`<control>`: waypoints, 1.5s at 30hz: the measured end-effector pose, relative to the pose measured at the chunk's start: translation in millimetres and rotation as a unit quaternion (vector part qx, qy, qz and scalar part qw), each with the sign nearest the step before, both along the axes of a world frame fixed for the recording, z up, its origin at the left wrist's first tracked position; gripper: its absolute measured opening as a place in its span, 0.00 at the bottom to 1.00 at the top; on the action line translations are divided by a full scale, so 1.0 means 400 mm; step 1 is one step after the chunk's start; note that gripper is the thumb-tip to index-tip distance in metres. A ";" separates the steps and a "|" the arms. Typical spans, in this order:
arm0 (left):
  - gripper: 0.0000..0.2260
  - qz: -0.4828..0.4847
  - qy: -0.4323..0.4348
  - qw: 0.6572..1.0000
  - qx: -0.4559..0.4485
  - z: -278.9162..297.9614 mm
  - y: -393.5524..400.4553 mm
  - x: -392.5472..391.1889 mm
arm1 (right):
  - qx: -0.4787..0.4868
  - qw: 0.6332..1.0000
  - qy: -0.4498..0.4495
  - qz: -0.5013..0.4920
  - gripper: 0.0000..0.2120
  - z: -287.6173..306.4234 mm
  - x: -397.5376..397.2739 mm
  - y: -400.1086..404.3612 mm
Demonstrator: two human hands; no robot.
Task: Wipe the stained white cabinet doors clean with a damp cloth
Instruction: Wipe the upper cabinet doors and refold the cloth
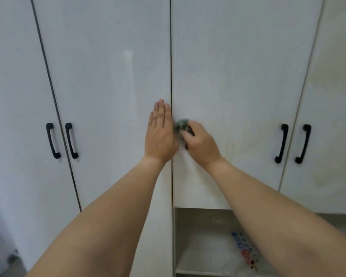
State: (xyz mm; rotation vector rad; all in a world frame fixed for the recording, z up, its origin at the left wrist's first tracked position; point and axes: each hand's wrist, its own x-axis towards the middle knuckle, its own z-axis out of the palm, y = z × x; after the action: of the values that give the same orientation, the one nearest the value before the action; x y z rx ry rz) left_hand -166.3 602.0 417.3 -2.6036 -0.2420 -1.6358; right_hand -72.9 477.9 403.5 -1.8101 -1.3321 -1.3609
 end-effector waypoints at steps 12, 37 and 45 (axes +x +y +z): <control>0.41 0.000 0.058 0.997 -0.054 -0.057 -0.101 0.057 | 0.002 0.995 0.001 -0.096 0.10 -0.041 0.064 -0.119; 0.42 -0.012 0.069 0.997 0.010 -0.058 -0.276 0.163 | 0.188 0.954 0.156 -0.175 0.08 -0.171 0.135 -0.295; 0.41 -0.015 0.065 0.998 0.009 -0.059 -0.330 0.198 | 0.229 0.945 0.145 -0.184 0.10 -0.005 0.225 -0.371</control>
State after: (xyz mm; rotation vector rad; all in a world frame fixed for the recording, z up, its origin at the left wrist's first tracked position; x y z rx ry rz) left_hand -87.2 470.2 393.7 -2.6991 -0.1802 -1.4628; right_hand 16.9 329.5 401.3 -1.8822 -0.4861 -1.3734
